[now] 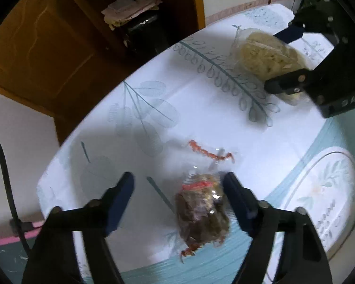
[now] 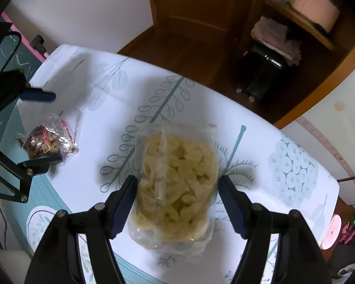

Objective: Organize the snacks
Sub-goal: 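Grasp the dark nut bag with the left gripper while the right grasps the crumbly snack bag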

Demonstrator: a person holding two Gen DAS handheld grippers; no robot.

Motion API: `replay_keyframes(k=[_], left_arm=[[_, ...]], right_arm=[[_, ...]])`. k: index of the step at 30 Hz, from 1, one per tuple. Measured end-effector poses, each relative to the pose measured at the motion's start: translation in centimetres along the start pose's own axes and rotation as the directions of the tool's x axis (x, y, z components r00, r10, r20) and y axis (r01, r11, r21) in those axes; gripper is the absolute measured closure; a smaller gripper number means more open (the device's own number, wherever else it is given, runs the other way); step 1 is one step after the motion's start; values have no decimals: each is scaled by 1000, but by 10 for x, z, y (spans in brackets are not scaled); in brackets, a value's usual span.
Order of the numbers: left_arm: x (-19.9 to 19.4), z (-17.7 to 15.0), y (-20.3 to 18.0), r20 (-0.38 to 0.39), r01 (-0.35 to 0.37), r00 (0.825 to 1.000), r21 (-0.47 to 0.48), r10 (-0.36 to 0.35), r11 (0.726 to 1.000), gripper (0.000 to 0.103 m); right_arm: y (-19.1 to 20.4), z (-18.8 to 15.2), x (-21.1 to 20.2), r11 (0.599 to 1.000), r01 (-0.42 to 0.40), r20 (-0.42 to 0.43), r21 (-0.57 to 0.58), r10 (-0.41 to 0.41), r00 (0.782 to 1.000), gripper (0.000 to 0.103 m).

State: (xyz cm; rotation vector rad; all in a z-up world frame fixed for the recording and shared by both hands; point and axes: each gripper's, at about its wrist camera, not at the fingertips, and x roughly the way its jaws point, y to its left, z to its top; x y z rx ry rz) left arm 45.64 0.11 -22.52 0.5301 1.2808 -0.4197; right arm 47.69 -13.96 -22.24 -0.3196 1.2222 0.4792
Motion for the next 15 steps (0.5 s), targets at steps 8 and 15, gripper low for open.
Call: replay_keyframes(k=[8,15], left_arm=[[-8,-13,-5,-28,-57,998,-157,53,986,68],[-62,-30,-19,-36,-110,994,-230,104,967,68]], right_arm=[[8,-23,-13,994,44,-16,96,-43,999,45],[15,-47,-69,979,61,16,193,-65,998,46]])
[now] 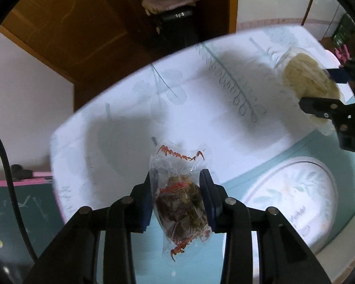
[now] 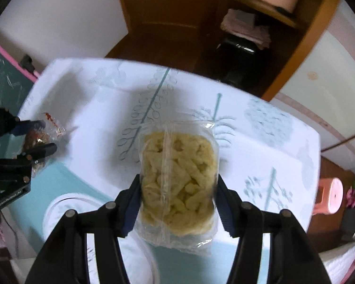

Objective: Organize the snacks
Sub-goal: 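Grasp the dark nut bag with the left gripper while the right grasps the crumbly snack bag, then carry both bags over the white tray and open both grippers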

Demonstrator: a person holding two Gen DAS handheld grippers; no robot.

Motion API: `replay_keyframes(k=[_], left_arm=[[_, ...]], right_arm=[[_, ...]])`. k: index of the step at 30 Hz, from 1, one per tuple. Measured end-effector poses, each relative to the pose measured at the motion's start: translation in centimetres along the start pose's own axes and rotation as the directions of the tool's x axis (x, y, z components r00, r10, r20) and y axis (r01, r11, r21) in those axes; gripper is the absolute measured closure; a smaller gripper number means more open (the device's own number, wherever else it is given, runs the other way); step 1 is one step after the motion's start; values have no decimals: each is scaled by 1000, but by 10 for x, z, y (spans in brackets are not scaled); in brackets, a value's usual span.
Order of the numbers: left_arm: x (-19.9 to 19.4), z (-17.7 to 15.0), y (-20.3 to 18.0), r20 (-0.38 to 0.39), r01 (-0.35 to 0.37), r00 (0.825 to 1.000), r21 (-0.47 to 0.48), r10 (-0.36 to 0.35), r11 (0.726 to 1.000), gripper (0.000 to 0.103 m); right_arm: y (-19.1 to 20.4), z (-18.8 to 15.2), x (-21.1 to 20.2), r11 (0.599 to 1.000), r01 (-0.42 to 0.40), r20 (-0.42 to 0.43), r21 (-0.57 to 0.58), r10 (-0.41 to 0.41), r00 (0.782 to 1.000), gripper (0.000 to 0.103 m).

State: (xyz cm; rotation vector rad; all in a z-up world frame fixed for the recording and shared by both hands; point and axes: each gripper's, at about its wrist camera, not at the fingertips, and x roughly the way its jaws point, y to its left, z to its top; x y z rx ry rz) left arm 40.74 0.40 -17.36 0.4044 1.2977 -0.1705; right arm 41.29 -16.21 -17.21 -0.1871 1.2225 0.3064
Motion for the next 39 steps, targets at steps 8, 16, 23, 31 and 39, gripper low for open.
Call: replay_keyframes(k=[8,16,23,31,39], left_arm=[[-127,-11,9,154,-64,985,-64,73,996,68],[-253,-63,1,279,-94,952,-119,124,988,68],[-333,-124,-21,375,-90,918,-121,130,989,68],[-376,-181,-48,433,-25,900,-80,57,996,68],[-376,-215,-71,443,44,896,-39,-23,998,68]], right_arm=[[-6,-13,-121,995,3,153,104,-19,988,46],[13,-50,-249,982,-50,336,182,-15,942,46],[49,-106,-318,973,-104,426,206,7,905,46],[86,-167,-351,974,-162,469,159,70,880,46],[113,-215,-374,964,-232,509,130,136,850,46]])
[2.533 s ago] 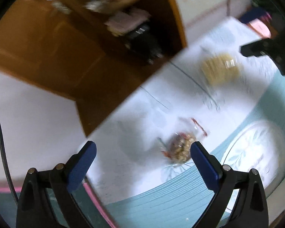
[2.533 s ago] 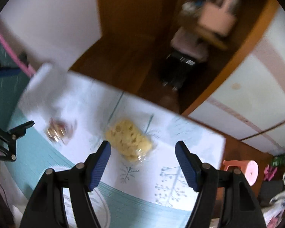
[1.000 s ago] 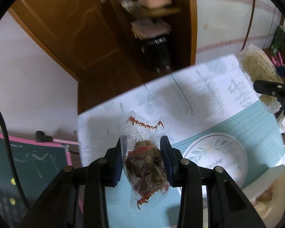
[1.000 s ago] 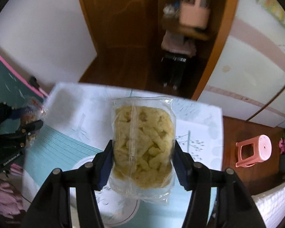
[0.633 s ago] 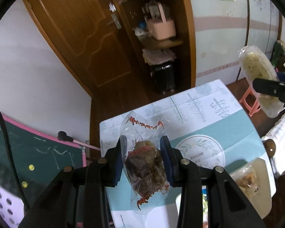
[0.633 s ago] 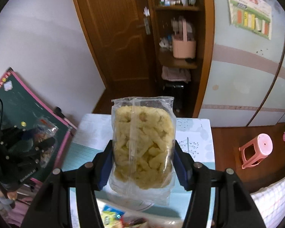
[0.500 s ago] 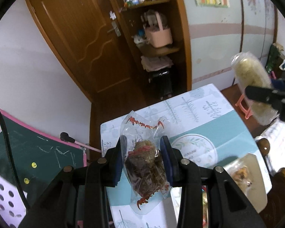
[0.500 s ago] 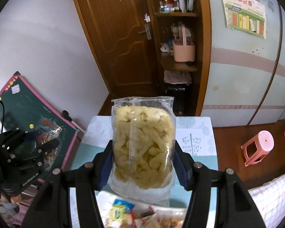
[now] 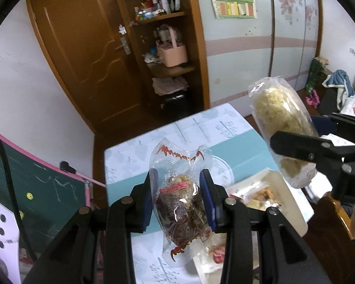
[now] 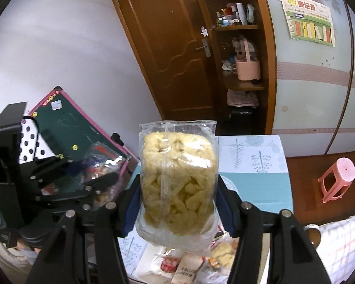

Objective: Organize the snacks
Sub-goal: 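Carry both bags over the white tray and open both grippers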

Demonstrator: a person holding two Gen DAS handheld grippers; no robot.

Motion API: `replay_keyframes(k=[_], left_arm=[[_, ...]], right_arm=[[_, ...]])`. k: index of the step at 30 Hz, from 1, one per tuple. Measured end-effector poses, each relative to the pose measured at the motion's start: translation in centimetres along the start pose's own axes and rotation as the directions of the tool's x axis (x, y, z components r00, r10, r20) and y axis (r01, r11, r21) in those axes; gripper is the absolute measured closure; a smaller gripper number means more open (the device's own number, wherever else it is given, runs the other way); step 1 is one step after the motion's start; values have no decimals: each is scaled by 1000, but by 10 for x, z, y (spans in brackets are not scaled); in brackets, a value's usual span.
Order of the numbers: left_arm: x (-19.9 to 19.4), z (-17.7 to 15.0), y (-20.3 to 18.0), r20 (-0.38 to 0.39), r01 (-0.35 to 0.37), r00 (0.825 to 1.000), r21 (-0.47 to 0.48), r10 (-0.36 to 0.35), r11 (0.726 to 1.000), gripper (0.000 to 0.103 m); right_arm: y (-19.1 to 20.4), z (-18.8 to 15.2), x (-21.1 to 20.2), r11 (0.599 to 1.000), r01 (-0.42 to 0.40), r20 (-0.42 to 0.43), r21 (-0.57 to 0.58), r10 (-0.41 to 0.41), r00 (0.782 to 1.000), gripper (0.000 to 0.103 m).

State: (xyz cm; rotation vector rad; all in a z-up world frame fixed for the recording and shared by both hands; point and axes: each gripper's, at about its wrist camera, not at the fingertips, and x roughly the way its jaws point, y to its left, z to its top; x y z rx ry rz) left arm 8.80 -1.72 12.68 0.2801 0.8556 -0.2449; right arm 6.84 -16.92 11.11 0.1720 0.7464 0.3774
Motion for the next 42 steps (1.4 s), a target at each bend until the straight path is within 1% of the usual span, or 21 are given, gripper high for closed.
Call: replay_keyframes(k=[3,7,11,14,16,20,23,26,28,30,32,34,36,37,38,40,42], left_arm=[[5,-18,-6,-9,35,999,-17,-35,999,68],[22,-51,-14,-36,95,995,-55,-97,994,68],[45,-90,-29,-58,143,987,-101,-149,985,68],[68,-113,-43,-79,157,983,-134,-168,979,68],[84,-128,-51,-103,145,981,-149,-161,978,68],[111,-147,-63,-150,127,977,-177,-154,976,68],[123,-157,-72,-168,117,975,-184,-149,976,68],[130,-161,-71,-184,106,972,-201,-143,974,67],[133,-161,-66,-189,86,974,-220,-129,972,67],[138,-162,-62,-194,53,976,-227,-99,973,67],[142,-162,-60,-205,39,975,-236,-89,971,67],[148,-165,-57,-224,34,970,-250,-92,968,61],[156,-168,-53,-252,31,962,-278,-104,960,28],[159,-170,-50,-262,23,960,-290,-102,957,23],[162,-172,-47,-269,28,956,-313,-117,949,16],[165,-174,-42,-276,43,950,-346,-146,937,13],[169,-178,-41,-297,28,945,-352,-140,936,12]], right_arm=[[3,-19,-4,1000,-4,-5,7,4,1000,46],[0,-50,-1,1000,-12,-26,26,12,1000,46],[-5,-87,6,999,18,-42,37,-17,999,46],[-15,-114,17,996,44,-56,77,-39,998,46],[-20,-127,25,993,66,-60,99,-61,996,45],[-26,-147,42,985,125,-84,116,-115,990,45],[-29,-160,54,983,140,-121,122,-125,985,45],[-30,-168,63,982,144,-148,120,-126,981,45],[-30,-172,70,981,154,-165,114,-135,977,45],[-32,-175,76,979,166,-174,114,-145,974,45],[-34,-177,81,977,175,-186,119,-151,971,45],[-38,-180,89,974,188,-216,129,-157,964,45],[-42,-183,96,969,206,-252,140,-166,953,45],[-43,-185,99,966,215,-266,147,-171,949,45],[-46,-186,100,962,218,-271,161,-169,947,45],[-51,-188,100,958,221,-275,184,-165,947,44],[-52,-189,99,955,223,-272,195,-166,948,41]])
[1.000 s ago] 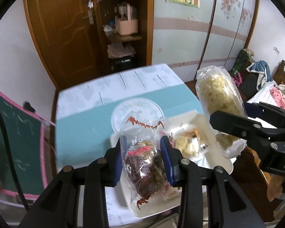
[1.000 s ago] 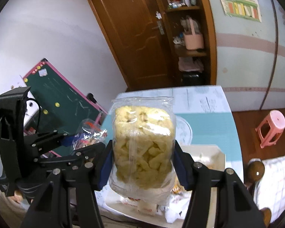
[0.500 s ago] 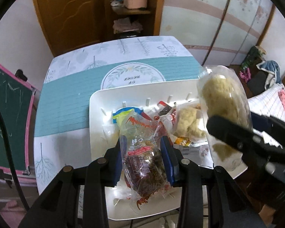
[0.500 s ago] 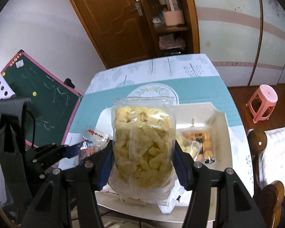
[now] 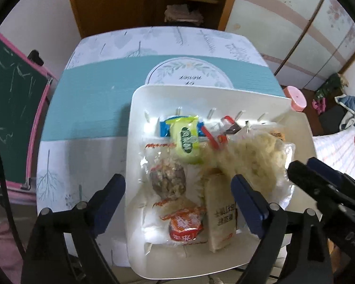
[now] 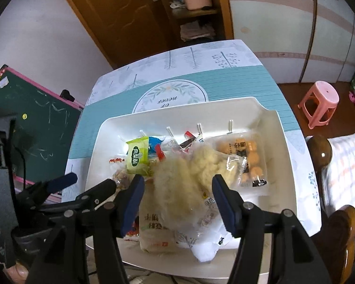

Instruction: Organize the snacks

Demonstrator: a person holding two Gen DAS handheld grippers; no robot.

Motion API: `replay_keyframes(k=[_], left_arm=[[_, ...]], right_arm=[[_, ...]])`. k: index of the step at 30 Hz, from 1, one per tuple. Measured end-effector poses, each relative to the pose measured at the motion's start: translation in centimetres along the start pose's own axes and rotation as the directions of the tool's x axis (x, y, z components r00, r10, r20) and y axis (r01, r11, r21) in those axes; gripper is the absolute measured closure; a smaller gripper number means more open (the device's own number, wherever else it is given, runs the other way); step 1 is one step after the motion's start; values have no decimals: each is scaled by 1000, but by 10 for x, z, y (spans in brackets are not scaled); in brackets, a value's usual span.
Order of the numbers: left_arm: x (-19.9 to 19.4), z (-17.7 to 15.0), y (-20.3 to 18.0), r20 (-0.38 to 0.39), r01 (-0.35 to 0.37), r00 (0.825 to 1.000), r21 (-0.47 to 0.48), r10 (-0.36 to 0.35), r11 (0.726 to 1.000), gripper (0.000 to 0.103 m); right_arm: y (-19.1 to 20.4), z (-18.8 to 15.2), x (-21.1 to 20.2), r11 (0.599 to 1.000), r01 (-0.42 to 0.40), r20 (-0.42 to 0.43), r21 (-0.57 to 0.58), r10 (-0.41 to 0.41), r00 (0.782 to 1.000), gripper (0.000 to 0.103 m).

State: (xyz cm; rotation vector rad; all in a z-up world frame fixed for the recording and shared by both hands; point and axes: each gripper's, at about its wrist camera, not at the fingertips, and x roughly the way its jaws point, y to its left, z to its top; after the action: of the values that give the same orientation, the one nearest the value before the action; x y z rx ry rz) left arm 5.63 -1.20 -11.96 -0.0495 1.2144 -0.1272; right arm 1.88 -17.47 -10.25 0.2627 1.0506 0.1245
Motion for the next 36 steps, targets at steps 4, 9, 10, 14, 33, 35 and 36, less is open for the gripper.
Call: replay_keyframes(k=[4,9,10,14,33,35,36], left_arm=[[8,-2,-1,-41,-17,999,4,17,1000,12],[7,-3,-2,-30,-19,999,6,19,1000,12],[5,-3,-1,-27,-19,999,5,19,1000,12],[0,-2,1,-13,-23,1000,1,23,1000,12],[-70,-6,4,155,-128,980,9,126,992,11],[-77,-5,6,166,-128,978,2,126,992,11],[-81,-5,6,171,-123,978,-2,121,992,11]], right_arm=[[2,-1,2,1000,-4,-9,-5,4,1000,41],[5,-2,3,1000,-6,-19,-19,6,1000,40],[6,-2,3,1000,-6,-18,-19,5,1000,41],[7,-2,0,1000,-9,-8,-24,9,1000,40],[36,-3,-46,993,2,121,-117,12,993,40],[41,-3,-54,991,10,145,-135,10,989,40],[43,-2,-58,990,15,159,-143,8,987,40]])
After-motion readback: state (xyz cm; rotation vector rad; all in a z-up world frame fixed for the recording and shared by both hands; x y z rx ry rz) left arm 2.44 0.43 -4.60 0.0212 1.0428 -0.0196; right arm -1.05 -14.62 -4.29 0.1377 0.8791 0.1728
